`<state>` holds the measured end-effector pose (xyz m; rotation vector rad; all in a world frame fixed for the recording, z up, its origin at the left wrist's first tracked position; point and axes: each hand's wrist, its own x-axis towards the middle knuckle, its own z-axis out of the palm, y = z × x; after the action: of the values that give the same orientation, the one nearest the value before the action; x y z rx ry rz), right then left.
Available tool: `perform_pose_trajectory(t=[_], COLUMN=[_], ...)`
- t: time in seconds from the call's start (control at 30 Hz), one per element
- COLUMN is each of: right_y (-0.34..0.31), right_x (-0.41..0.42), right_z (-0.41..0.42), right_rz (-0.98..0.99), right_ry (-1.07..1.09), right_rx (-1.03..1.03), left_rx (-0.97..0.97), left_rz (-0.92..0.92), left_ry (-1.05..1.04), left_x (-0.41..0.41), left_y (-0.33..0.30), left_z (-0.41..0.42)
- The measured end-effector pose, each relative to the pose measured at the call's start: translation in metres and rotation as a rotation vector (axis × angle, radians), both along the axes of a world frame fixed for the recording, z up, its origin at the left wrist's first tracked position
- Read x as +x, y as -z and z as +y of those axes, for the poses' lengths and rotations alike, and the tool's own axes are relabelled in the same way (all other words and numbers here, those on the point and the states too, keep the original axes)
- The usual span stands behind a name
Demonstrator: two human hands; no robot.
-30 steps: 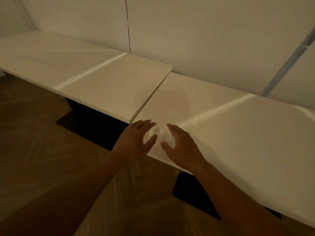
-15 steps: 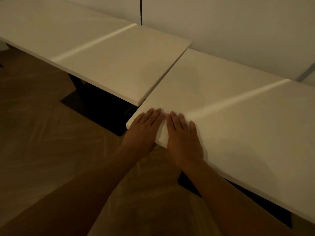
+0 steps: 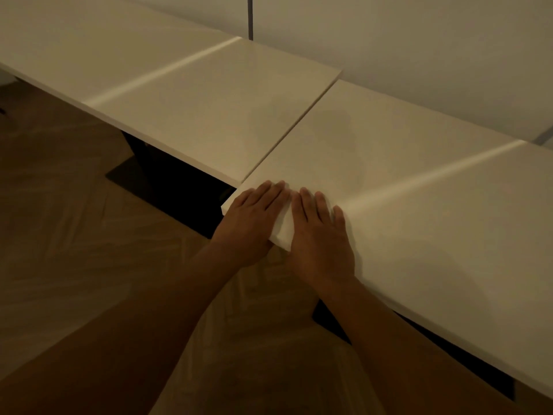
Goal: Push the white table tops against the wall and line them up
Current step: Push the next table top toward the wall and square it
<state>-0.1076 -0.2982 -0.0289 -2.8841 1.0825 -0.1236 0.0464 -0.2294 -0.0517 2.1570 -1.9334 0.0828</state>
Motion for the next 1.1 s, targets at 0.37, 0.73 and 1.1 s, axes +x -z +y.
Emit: perform_pose_trajectory(t=[0.37, 0.73, 1.1], right_y=[0.003, -0.002, -0.058], right_x=[0.004, 0.002, -0.159], right_z=[-0.003, -0.006, 0.032], right_rz=[-0.013, -0.043, -0.688], right_ry=[0.007, -0.017, 0.245], right_rx=[-0.026, 0.021, 0.463], left_rx=[-0.002, 0.118, 0.126], left_rz=[-0.025, -0.020, 0.401], left_ry=[-0.002, 0.038, 0.322], left_x=[0.003, 0.001, -0.123], left_y=[0.000, -0.015, -0.079], left_z=[-0.005, -0.010, -0.020])
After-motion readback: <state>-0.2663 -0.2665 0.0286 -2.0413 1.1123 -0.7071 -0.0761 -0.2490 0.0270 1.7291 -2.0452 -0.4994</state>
